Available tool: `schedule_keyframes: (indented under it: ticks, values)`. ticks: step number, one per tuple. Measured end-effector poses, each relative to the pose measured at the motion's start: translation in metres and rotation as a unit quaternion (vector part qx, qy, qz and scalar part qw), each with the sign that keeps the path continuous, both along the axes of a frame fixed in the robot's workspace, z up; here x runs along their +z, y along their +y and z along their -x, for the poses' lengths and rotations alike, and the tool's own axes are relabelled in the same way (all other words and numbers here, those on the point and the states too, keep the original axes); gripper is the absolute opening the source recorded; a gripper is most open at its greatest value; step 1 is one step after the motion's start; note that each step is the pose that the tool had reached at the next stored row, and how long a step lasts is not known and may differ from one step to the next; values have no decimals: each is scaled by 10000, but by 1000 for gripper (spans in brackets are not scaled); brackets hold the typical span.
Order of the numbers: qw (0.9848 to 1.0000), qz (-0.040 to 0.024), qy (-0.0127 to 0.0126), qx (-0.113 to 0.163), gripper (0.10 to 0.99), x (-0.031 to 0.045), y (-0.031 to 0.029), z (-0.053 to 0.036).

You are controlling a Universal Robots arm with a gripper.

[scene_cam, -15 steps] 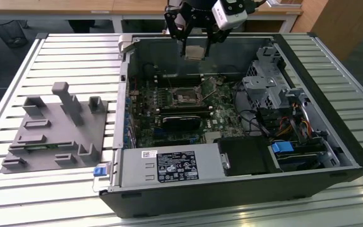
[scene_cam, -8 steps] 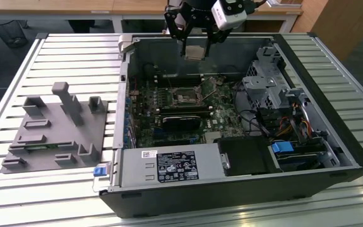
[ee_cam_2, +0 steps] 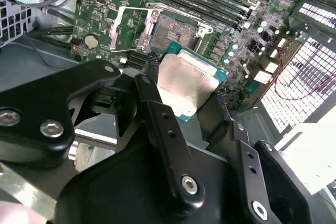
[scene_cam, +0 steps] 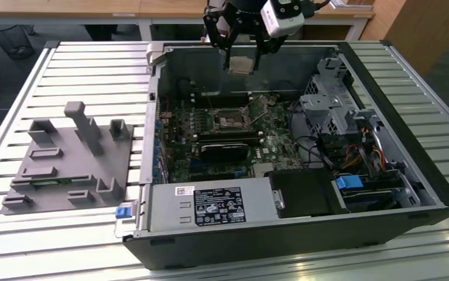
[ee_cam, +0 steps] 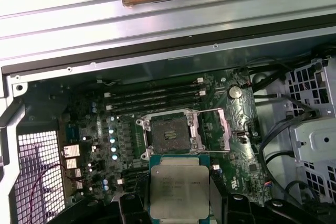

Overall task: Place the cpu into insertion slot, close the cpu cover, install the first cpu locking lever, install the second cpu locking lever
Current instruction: 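Place the cpu into insertion slot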

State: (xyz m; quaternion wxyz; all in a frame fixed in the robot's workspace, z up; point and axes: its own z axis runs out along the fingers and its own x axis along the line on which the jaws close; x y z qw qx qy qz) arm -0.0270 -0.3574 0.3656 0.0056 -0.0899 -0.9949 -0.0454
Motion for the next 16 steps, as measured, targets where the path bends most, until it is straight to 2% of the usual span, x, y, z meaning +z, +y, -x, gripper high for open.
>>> schedule_keyframes:
  ticks: [16]
  values:
    - [9999, 0, 0, -171, 541, 0, 0, 0]
